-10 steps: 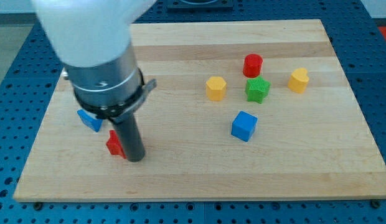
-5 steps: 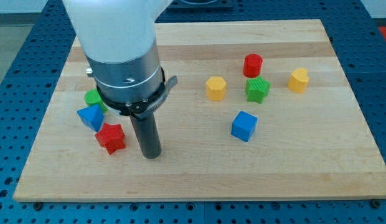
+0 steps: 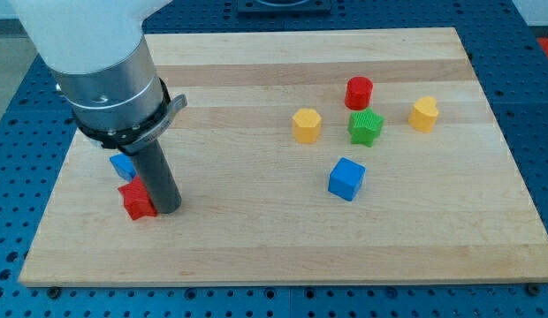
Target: Push the red star below the blue triangle
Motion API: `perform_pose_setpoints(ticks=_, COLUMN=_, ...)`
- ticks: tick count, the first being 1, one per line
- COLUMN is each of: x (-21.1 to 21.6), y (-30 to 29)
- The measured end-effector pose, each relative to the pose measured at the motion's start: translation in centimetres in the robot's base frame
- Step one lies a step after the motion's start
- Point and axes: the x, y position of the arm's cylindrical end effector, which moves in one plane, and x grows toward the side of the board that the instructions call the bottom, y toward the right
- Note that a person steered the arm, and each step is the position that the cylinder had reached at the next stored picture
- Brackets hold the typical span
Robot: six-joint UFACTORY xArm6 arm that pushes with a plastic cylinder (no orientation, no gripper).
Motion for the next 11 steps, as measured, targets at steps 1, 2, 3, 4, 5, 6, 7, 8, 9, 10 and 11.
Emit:
perform_pose_setpoints(ticks=1, x=0.0, y=-0.6)
perform_pose_setpoints(ticks=2, x=0.0, y=-1.1)
perform_pose_setpoints(ticks=3, x=0.0, y=-1.1)
perform_pose_setpoints(ticks=4, x=0.0, y=-1.2)
perform_pose_setpoints(ticks=5, x=0.0, y=-1.7)
perform_pose_setpoints(ticks=6, x=0.0, y=-2.0)
perform_pose_setpoints(ticks=7, x=0.0, y=-2.0)
perform_pose_setpoints(ticks=8, x=0.0, y=-2.4)
perform_pose_setpoints(ticks=9, x=0.0, y=-2.2)
perform_pose_setpoints(ticks=10, x=0.0, y=2.1)
perform_pose_setpoints(ticks=11, x=0.3, y=8.1)
